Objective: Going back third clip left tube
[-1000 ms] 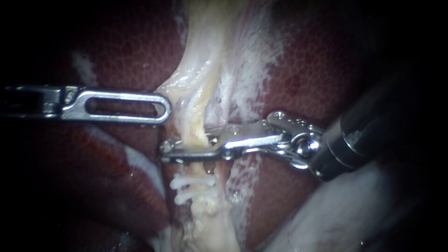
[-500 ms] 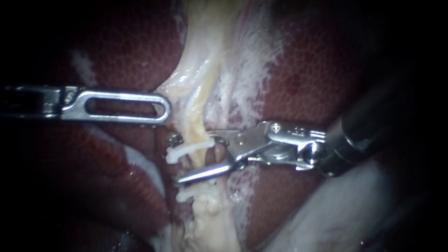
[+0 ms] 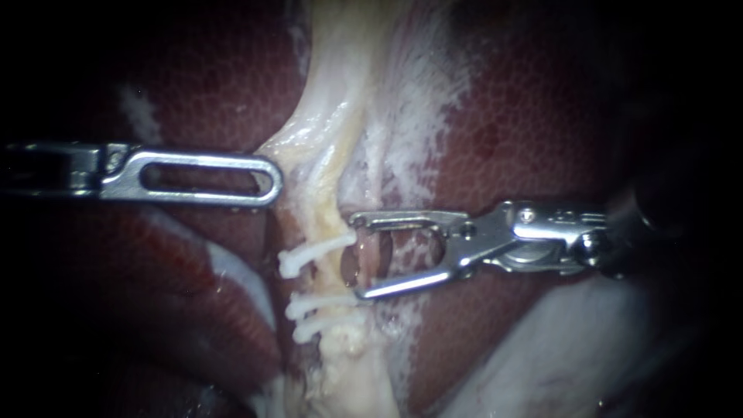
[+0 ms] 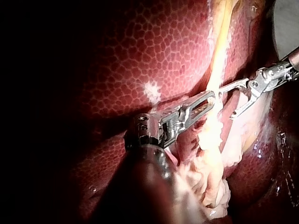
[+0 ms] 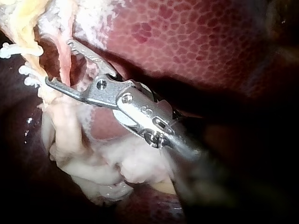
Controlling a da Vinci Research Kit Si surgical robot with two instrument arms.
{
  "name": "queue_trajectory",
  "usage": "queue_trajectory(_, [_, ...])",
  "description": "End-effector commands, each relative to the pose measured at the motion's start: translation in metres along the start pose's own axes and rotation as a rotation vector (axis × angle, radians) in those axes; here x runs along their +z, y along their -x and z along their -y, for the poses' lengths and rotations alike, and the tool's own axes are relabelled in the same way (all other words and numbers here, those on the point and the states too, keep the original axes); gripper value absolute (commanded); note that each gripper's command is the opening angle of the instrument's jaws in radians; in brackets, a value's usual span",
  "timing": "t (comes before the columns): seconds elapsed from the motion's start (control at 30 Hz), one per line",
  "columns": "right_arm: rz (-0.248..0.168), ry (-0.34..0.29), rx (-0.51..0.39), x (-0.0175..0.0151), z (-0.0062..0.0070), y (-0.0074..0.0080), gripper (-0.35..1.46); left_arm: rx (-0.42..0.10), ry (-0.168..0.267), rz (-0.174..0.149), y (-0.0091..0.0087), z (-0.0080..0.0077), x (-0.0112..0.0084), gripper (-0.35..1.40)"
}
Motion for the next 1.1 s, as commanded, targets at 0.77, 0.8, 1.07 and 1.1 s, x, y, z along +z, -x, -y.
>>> queue_trajectory(0.77, [0.015,0.067,-0.012,-0.0084,0.0033,-0.0083,0.6,0.0,0.002,0.001,0.0001,-0.0005,0.0001,-0.35])
queue_trajectory(0.8, [0.015,0.067,-0.012,-0.0083,0.0033,-0.0083,0.6,0.0,0.002,0.001,0.0001,-0.0005,0.0001,-0.35])
queue_trajectory(1.07, [0.013,0.058,-0.013,-0.0078,0.0035,-0.0084,0.6,0.0,0.002,0.002,0.0001,-0.0005,0.0001,-0.35])
queue_trajectory(1.1, [0.013,0.055,-0.013,-0.0077,0.0036,-0.0084,0.6,0.0,0.002,0.002,0.0001,-0.0005,0.0001,-0.35])
